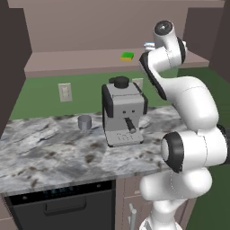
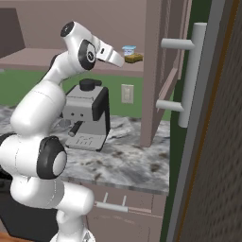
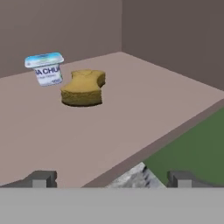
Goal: Pick the sponge and sponge from the cabinet and place them on the counter.
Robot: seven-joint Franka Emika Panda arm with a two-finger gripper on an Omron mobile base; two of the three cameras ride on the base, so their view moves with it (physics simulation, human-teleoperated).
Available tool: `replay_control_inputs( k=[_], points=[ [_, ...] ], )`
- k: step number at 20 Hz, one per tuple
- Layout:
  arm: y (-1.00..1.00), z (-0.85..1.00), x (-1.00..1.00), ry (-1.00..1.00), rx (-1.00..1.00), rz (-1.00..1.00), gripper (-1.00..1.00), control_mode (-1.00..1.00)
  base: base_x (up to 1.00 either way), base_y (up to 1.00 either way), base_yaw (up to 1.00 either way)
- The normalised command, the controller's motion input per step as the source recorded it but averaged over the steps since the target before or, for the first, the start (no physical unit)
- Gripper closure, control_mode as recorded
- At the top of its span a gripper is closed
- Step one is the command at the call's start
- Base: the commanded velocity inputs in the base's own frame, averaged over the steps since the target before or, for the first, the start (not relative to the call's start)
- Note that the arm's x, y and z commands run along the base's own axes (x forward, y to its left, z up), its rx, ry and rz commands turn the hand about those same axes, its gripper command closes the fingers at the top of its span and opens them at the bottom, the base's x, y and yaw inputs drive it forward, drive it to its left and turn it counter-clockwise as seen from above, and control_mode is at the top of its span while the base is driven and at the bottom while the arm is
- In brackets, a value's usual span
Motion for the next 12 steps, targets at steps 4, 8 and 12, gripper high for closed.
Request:
replay_control_inputs(
  k=[4,8,12],
  points=[
    [-0.11,0.00,0.18,0.00,-0.01,0.00,-1.00,-1.00,0.00,0.00,0.00],
    [-0.16,0.00,0.19,0.00,0.00,0.00,-1.00,-1.00,0.00,0.00,0.00],
    [-0.17,0.00,0.18,0.00,0.00,0.00,-1.00,-1.00,0.00,0.00,0.00]
  ],
)
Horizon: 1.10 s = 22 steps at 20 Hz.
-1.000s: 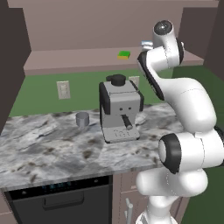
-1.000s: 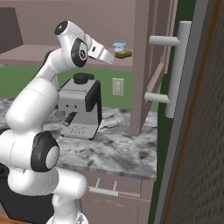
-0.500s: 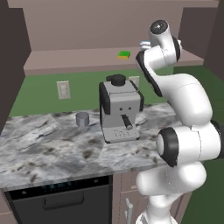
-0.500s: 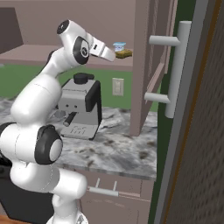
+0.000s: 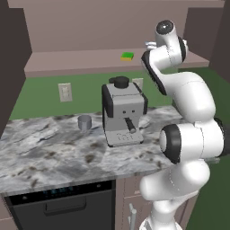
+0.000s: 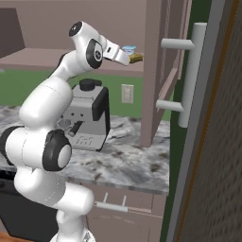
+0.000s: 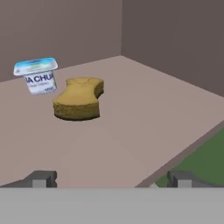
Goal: Pick the sponge and sponge from the cabinet and place them on the counter.
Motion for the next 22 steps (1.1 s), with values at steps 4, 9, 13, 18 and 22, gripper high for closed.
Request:
replay_control_inputs(
  k=[4,9,13,18,22],
  points=[
    [-0.16,0.00,0.18,0.00,0.00,0.01,-1.00,-1.00,0.00,0.00,0.00],
    [-0.12,0.00,0.16,0.00,0.00,0.01,-1.00,-1.00,0.00,0.00,0.00],
    [-0.04,-0.01,0.17,0.00,0.00,0.03,-1.00,-1.00,0.00,0.00,0.00],
    [0.00,-0.01,0.20,0.00,0.00,0.03,-1.00,-1.00,0.00,0.00,0.00],
    [0.00,0.00,0.21,0.01,0.00,0.03,-1.00,-1.00,0.00,0.00,0.00]
  ],
)
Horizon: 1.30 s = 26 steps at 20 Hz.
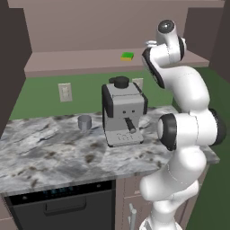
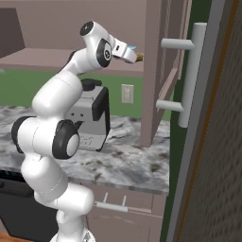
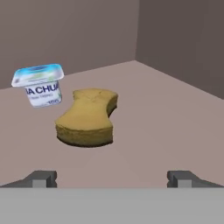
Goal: Pick the sponge and sponge from the cabinet and place them on the counter.
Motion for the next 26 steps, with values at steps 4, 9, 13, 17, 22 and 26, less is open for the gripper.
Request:
replay_control_inputs(
  k=[4,9,13,17,22,26],
  points=[
    [0.00,0.00,0.20,0.02,-0.01,0.03,-1.00,-1.00,0.00,0.00,0.00],
    [0.00,0.00,0.20,0.03,-0.02,0.03,-1.00,-1.00,0.00,0.00,0.00],
    [-0.02,0.00,0.20,0.03,-0.03,0.01,-1.00,-1.00,0.00,0.00,0.00],
    [-0.16,-0.01,0.08,0.06,-0.03,0.00,-1.00,-1.00,0.00,0.00,0.00],
    [-0.17,-0.10,0.00,0.07,0.00,-0.02,-1.00,-1.00,0.00,0.00,0.00],
    [-0.03,-0.10,0.01,0.03,0.00,-0.05,-1.00,-1.00,0.00,0.00,0.00]
  ],
)
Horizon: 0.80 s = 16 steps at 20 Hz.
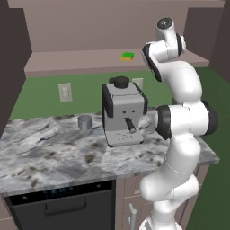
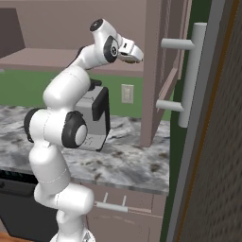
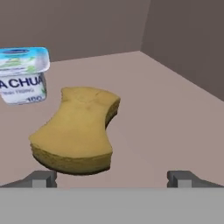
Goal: Pick the sponge and sponge from the cabinet and place them on the counter.
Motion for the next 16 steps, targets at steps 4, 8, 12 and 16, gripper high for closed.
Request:
replay_control_inputs(
  k=[4,8,12,16],
  points=[
    [0.00,-0.02,0.12,0.00,0.02,-0.07,-1.00,-1.00,0.00,0.00,0.00],
    [0.00,0.00,0.14,0.00,0.06,-0.06,-1.00,-1.00,0.00,0.00,0.00],
    [0.00,0.00,0.11,0.00,0.08,-0.05,-1.00,-1.00,0.00,0.00,0.00],
    [0.00,0.02,0.01,0.00,0.07,-0.03,-1.00,-1.00,0.00,0.00,0.00]
  ],
)
